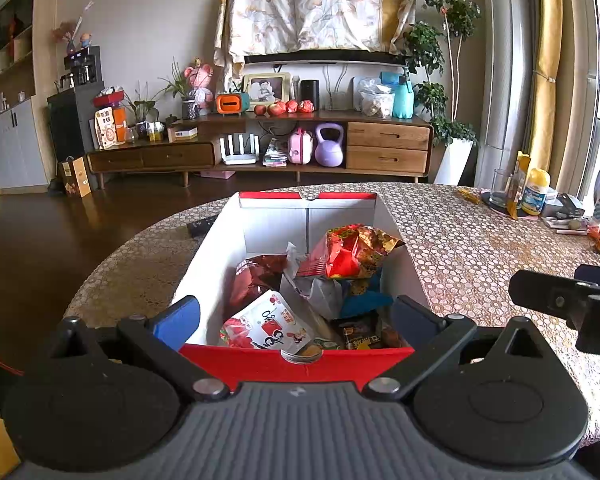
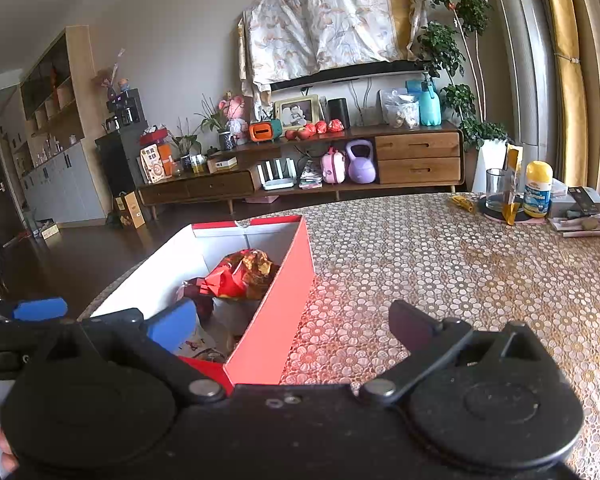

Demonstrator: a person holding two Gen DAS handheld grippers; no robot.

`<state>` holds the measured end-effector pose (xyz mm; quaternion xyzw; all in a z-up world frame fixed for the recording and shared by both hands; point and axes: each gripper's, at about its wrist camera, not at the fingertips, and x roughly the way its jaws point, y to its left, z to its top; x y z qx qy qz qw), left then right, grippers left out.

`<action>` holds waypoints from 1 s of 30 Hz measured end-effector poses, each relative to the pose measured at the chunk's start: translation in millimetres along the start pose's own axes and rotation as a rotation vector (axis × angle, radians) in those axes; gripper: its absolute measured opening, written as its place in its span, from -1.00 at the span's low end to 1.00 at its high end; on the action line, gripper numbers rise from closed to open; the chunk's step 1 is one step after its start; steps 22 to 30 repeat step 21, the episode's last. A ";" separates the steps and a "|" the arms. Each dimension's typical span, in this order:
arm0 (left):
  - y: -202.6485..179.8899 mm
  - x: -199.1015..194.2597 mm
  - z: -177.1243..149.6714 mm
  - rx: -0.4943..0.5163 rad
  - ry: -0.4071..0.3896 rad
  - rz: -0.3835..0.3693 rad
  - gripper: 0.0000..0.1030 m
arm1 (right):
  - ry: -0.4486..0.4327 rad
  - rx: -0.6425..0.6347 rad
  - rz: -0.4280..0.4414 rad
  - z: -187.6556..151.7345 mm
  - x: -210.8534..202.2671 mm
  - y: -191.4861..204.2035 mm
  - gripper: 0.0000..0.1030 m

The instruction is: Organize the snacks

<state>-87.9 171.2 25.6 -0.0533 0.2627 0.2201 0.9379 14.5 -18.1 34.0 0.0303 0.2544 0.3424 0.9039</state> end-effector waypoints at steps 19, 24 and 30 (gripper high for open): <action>0.9 -6.3 1.5 -0.006 -0.019 0.011 1.00 | -0.005 0.005 -0.003 0.5 -1.6 -0.4 1.00; -0.2 -6.2 1.7 -0.001 -0.016 0.011 1.00 | -0.005 0.007 -0.004 1.0 -2.6 -0.4 1.00; -0.2 -6.2 1.7 -0.001 -0.016 0.011 1.00 | -0.005 0.007 -0.004 1.0 -2.6 -0.4 1.00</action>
